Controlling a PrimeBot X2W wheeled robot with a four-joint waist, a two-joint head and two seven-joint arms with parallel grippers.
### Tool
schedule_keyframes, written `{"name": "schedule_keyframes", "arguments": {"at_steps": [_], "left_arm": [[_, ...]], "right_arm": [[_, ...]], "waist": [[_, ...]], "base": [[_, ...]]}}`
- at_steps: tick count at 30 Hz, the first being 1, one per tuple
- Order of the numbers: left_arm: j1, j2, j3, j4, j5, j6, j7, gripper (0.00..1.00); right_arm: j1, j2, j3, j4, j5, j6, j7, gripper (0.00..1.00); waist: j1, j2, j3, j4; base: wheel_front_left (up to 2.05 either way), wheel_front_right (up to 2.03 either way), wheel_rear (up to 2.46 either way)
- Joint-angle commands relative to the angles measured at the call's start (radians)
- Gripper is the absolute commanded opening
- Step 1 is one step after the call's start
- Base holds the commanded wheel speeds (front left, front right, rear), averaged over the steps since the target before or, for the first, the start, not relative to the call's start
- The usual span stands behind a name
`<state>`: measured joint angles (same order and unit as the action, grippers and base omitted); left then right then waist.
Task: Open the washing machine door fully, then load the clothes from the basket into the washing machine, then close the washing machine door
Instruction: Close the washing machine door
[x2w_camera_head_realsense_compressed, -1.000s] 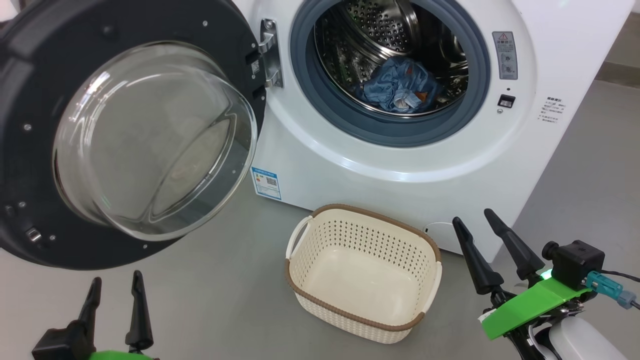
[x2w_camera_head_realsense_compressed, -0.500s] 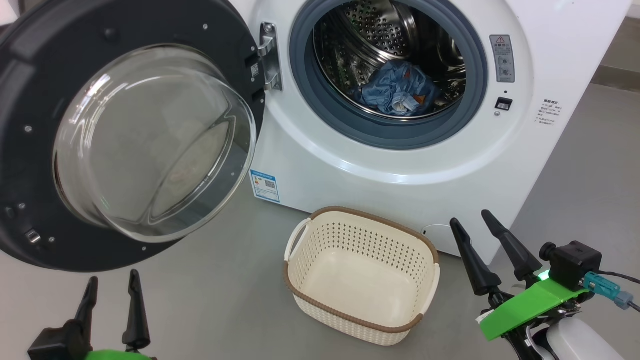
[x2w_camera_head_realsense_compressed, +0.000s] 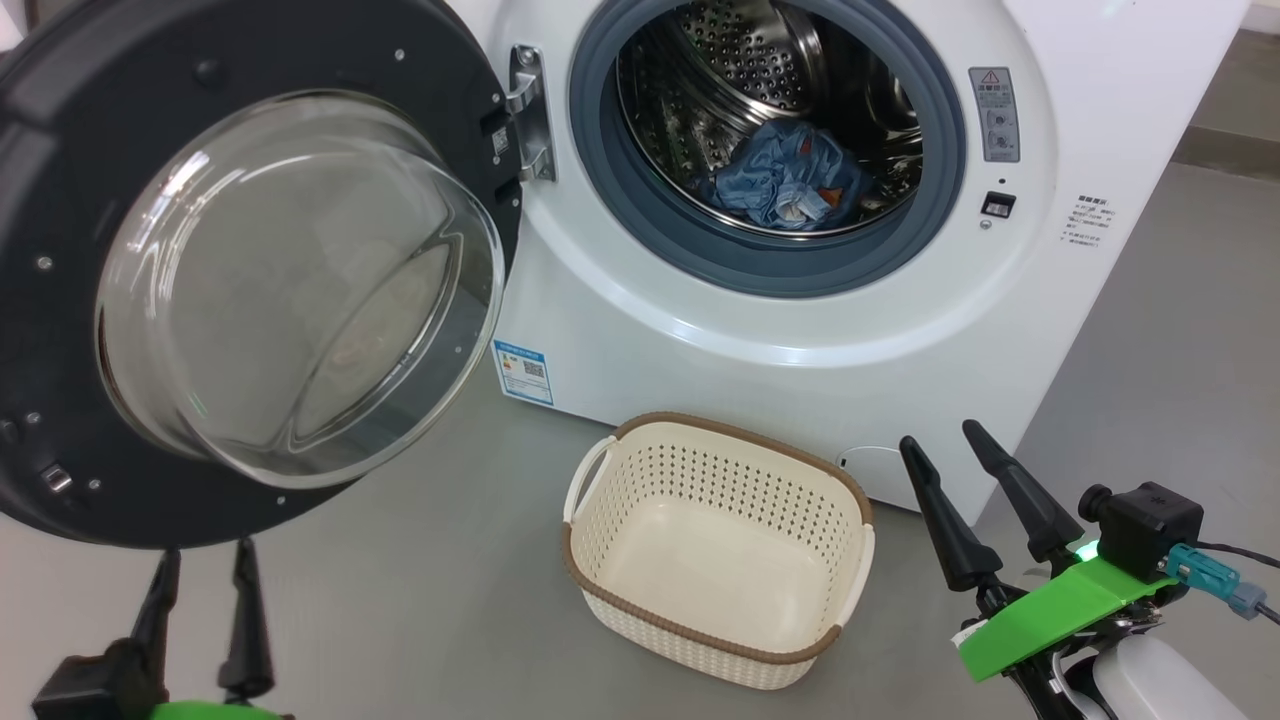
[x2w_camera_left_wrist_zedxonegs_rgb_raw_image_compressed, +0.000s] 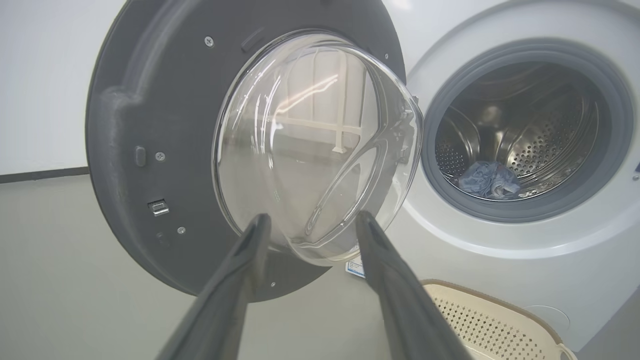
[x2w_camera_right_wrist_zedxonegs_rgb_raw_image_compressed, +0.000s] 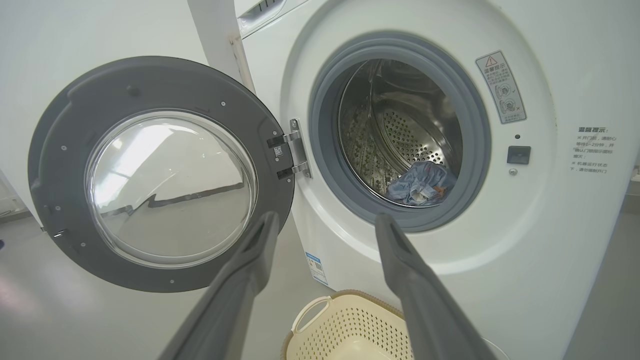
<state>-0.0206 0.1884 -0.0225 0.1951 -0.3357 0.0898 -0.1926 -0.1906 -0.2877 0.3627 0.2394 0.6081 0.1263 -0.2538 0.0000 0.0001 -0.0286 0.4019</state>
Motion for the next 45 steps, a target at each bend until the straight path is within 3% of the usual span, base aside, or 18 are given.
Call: {"name": "schedule_keyframes", "arguments": {"at_steps": [1,11,17,22,26,31,45], "left_arm": [[-0.04,0.036,0.038,-0.038,-0.008,-0.003,-0.002,0.0],[-0.159,0.136,0.097,-0.199,-0.046,-0.041,0.021,0.0],[-0.268,0.187,0.164,-0.299,-0.139,-0.072,0.069,0.0],[-0.371,0.217,0.231,-0.279,-0.247,-0.106,0.083,0.0],[-0.457,0.212,0.297,-0.231,-0.383,-0.125,0.105,0.0],[-0.561,0.243,0.388,-0.1,-0.53,-0.147,0.141,0.0],[-0.694,0.319,0.63,0.372,-0.826,-0.163,0.215,0.0]], "right_arm": [[0.007,-0.009,0.012,-0.02,0.008,0.004,-0.008,1.0],[0.01,-0.02,0.011,-0.024,0.007,0.004,-0.008,1.0],[0.007,-0.032,0.013,-0.026,0.009,0.004,-0.008,1.0],[-0.003,-0.047,0.02,-0.028,0.01,0.004,-0.008,1.0],[-0.014,-0.062,0.031,-0.026,0.011,0.004,-0.008,1.0],[-0.02,-0.089,0.045,-0.02,0.013,0.004,-0.008,1.0],[-0.059,-0.177,0.065,-0.032,0.017,0.004,-0.008,1.0]], "waist": [[0.0,-0.0001,0.002,0.0],[0.0,-0.0001,0.014,-0.006],[0.0,-0.0001,0.025,-0.008],[0.0,-0.0001,0.041,-0.014],[0.0,-0.0001,0.053,-0.022],[0.0,-0.0001,0.074,-0.036],[0.0,-0.0001,0.151,-0.099]], "base": [[0.0,0.0,0.0],[0.0,0.0,0.0],[0.0,0.0,0.0],[0.0,0.0,0.0],[0.0,0.0,0.0],[0.0,0.0,0.0],[0.0,0.0,0.0]]}}
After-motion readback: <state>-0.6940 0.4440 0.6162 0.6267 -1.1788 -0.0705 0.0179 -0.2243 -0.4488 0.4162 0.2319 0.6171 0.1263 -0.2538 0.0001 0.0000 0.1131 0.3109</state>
